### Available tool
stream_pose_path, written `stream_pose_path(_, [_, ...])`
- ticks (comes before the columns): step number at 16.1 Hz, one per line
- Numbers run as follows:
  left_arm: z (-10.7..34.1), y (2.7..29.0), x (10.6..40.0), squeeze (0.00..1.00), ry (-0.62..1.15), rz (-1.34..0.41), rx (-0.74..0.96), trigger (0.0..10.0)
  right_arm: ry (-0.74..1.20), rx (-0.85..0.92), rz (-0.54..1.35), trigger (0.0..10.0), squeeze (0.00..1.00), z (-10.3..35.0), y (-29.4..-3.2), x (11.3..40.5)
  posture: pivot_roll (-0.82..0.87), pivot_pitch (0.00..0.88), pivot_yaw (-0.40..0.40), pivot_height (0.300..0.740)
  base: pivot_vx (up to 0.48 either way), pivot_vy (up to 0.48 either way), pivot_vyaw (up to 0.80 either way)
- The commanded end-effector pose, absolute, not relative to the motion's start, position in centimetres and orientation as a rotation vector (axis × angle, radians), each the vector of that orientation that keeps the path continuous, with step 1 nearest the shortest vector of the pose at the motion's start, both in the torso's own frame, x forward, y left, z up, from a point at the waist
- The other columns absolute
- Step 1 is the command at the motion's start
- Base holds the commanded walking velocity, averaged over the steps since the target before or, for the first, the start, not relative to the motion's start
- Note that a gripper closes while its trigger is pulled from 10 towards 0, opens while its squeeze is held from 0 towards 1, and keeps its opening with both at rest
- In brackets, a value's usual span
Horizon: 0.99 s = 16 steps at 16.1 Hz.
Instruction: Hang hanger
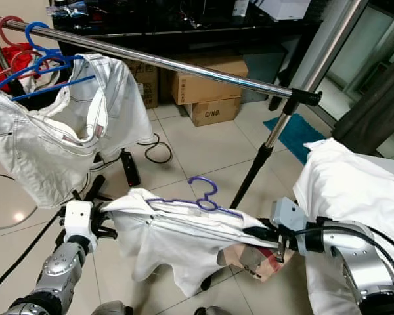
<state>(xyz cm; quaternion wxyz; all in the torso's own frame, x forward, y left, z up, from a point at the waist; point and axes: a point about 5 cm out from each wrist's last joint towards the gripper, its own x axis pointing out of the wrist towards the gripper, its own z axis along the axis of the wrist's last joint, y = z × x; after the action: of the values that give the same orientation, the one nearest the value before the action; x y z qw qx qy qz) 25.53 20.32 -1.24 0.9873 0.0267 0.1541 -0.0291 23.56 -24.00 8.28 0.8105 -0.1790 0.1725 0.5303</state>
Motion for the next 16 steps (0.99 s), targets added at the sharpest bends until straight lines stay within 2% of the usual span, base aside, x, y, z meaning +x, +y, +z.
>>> stream_pose_path(1, [-1.7,21.6,24.8,0.0,0.345,0.015,0.032,0.0,0.373,-0.396,1.114,0.0,0.0,8.9,-24.9,23.7,0.08,0.036,-0.095,0.74,0.0,0.0,0.0])
stream_pose_path(3, [-2.7,21.6,23.8,0.0,0.403,0.017,0.042,0.0,0.383,-0.511,1.097,0.0,0.0,8.8,-25.8,23.9,0.08,0.036,-0.095,0.74,0.0,0.0,0.0])
stream_pose_path(5, [-4.0,22.0,22.1,0.0,0.488,-0.011,0.097,0.0,0.411,-0.785,1.027,0.0,0.0,8.8,-27.3,24.9,0.07,0.038,-0.092,0.74,0.0,0.0,0.0])
stream_pose_path(13, [-4.6,18.5,21.5,0.0,0.483,-0.251,0.278,0.0,0.28,-1.009,1.076,0.0,0.0,9.1,-23.9,26.4,0.08,0.042,-0.102,0.74,0.0,0.0,0.0])
stream_pose_path(16, [-4.8,18.1,21.6,0.0,0.496,-0.299,0.335,0.0,0.261,-1.109,1.07,0.0,0.0,10.5,-23.9,27.0,0.08,0.043,-0.1,0.74,0.0,0.0,0.0])
